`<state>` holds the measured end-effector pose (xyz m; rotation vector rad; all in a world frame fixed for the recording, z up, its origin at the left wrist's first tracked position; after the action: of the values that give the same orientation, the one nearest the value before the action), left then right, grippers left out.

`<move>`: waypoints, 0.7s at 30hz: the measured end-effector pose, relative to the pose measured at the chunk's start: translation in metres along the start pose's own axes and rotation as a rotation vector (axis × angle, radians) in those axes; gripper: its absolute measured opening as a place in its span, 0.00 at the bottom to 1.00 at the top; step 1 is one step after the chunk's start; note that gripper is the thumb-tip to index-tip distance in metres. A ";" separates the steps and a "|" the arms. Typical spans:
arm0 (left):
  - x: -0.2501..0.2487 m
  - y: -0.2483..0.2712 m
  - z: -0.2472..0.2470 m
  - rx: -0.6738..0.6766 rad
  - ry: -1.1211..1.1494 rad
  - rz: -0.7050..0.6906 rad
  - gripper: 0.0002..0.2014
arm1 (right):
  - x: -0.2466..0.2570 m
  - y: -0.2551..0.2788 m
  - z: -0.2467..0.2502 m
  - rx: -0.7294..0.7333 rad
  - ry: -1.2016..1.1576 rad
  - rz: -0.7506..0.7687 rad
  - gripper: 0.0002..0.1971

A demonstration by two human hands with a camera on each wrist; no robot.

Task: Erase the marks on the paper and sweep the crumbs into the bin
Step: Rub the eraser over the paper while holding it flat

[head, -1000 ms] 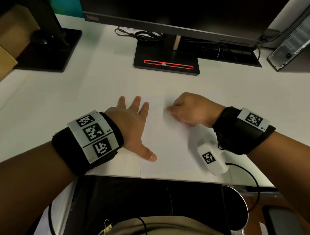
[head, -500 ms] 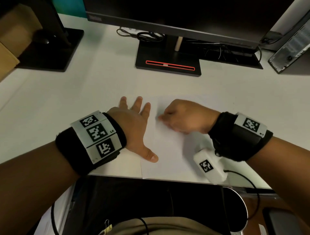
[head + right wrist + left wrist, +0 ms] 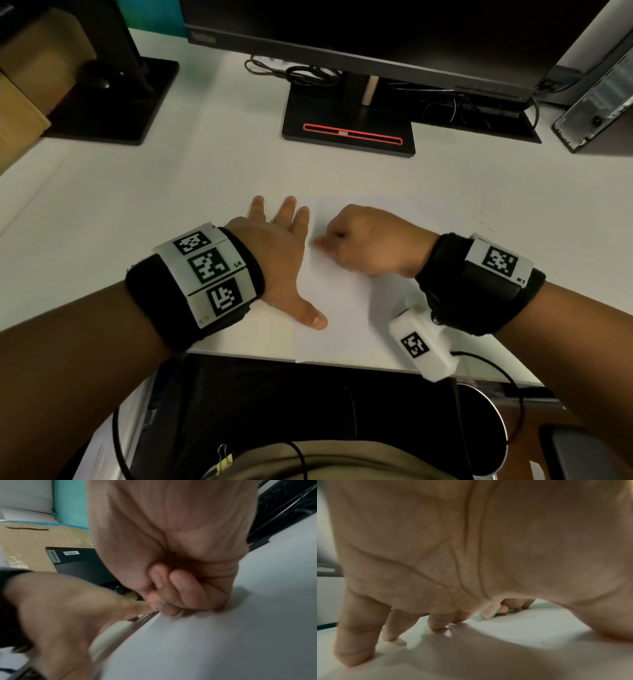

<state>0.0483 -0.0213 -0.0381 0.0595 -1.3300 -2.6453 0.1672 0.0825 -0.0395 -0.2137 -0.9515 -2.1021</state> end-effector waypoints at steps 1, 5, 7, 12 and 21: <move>0.000 0.000 0.000 -0.003 0.001 -0.001 0.77 | 0.000 0.000 -0.001 0.021 -0.016 0.005 0.24; 0.000 0.002 0.000 0.003 0.006 0.005 0.78 | -0.008 -0.005 0.014 -0.062 -0.057 -0.046 0.24; 0.000 0.003 0.000 0.002 0.001 0.005 0.78 | -0.002 -0.005 0.007 -0.026 -0.029 -0.014 0.25; 0.000 0.002 0.000 0.002 -0.003 0.012 0.78 | -0.002 -0.008 0.010 -0.007 -0.093 -0.005 0.24; 0.000 0.003 0.000 -0.002 -0.005 0.014 0.78 | -0.001 -0.014 0.015 -0.041 -0.086 -0.021 0.25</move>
<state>0.0483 -0.0233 -0.0353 0.0429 -1.3242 -2.6368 0.1550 0.0990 -0.0367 -0.3183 -0.9653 -2.1474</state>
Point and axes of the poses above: each hand's wrist, its own y-axis away from the middle knuckle, its own z-axis out of the back of the hand, x = y × z, the point moved 2 cm from there along -y, towards the middle knuckle, and after that the axes turned 12 degrees about x, right-handed, at the moved point
